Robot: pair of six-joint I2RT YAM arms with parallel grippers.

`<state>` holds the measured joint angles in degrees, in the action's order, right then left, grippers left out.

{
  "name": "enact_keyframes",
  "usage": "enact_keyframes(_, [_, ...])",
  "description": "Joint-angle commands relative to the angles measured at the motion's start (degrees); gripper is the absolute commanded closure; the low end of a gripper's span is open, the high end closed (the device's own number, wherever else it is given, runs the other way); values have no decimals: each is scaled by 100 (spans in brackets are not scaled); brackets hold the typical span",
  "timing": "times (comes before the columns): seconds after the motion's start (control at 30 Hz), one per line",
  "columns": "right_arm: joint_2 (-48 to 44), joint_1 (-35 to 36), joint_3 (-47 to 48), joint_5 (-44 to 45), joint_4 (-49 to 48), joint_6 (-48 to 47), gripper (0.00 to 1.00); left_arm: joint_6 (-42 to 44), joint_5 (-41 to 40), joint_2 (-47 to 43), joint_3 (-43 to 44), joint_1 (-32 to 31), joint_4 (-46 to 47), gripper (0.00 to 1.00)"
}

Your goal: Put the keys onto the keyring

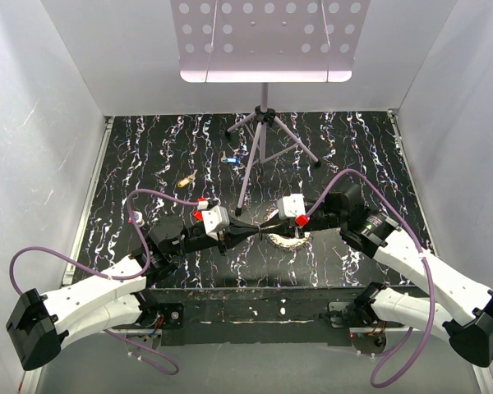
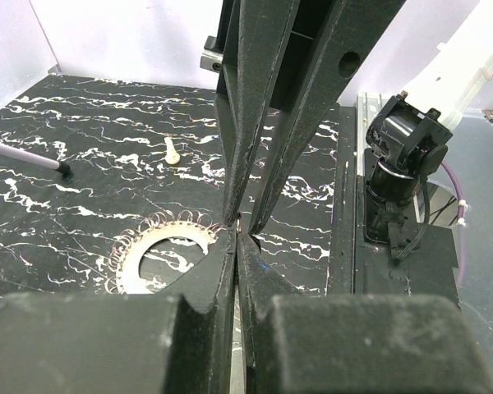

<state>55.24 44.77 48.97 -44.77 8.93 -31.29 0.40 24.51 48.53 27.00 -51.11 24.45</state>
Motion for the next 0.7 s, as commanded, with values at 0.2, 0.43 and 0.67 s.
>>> enact_keyframes(0.2, [74,40,236,-75,-32,26,79,-155,-87,-125,-64,5,87,100])
enact_keyframes(0.43, [109,40,262,-75,-14,9,85,-172,-87,-134,-72,14,95,100])
enact_keyframes(0.67, [101,49,288,-181,100,-79,99,-163,-96,-142,-72,14,95,100])
